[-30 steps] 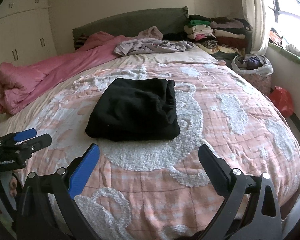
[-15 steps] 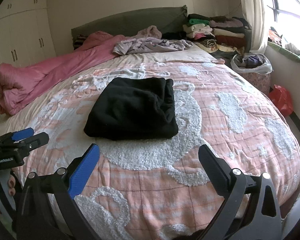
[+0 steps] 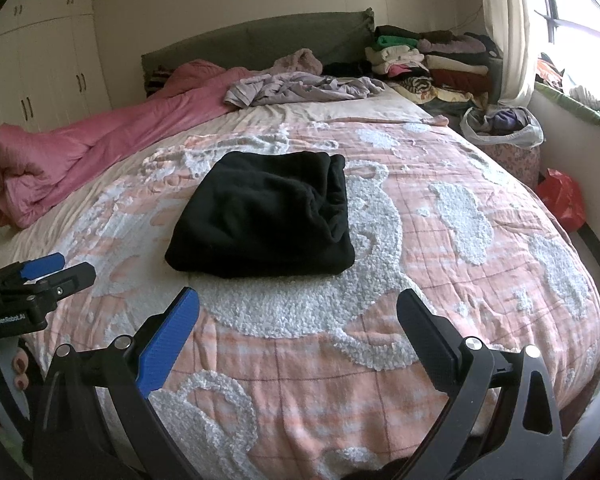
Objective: Fold small clothes
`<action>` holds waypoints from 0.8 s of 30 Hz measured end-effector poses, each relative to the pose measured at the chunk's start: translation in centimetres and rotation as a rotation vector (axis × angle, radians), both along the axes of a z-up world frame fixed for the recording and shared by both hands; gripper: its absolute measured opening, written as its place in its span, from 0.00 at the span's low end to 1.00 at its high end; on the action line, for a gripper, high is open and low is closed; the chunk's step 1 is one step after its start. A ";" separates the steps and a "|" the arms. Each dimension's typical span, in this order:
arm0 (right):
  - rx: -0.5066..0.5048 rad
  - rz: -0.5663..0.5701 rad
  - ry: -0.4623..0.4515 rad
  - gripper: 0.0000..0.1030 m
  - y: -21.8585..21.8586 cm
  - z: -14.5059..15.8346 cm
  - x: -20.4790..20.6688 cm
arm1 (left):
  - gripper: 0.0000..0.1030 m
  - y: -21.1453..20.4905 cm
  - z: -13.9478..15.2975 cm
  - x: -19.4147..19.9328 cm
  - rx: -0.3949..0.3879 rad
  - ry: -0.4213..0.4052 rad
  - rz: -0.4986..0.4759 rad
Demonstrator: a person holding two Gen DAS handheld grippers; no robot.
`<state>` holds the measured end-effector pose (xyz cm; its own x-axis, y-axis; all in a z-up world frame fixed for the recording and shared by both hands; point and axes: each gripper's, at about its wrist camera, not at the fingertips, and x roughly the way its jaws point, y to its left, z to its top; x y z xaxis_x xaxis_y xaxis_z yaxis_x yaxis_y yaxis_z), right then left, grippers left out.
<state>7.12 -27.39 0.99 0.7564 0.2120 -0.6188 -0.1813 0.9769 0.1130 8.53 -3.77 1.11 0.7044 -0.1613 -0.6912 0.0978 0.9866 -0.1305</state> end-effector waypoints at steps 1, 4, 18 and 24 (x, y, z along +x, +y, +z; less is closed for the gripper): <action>-0.001 0.000 0.000 0.96 0.0 0.0 0.0 | 0.91 -0.1 0.0 0.0 -0.001 -0.001 -0.001; -0.005 -0.002 0.004 0.96 -0.1 -0.2 0.0 | 0.91 0.0 0.0 0.0 -0.001 -0.002 -0.003; -0.006 -0.003 0.005 0.96 -0.1 -0.2 0.1 | 0.91 -0.2 0.0 -0.1 0.004 0.003 0.000; -0.007 -0.005 0.001 0.96 -0.1 -0.2 0.0 | 0.91 -0.1 0.0 -0.1 0.004 0.005 -0.001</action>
<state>7.11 -27.52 0.77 0.7566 0.2044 -0.6211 -0.1766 0.9785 0.1069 8.39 -3.85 1.14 0.7010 -0.1591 -0.6952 0.0981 0.9870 -0.1270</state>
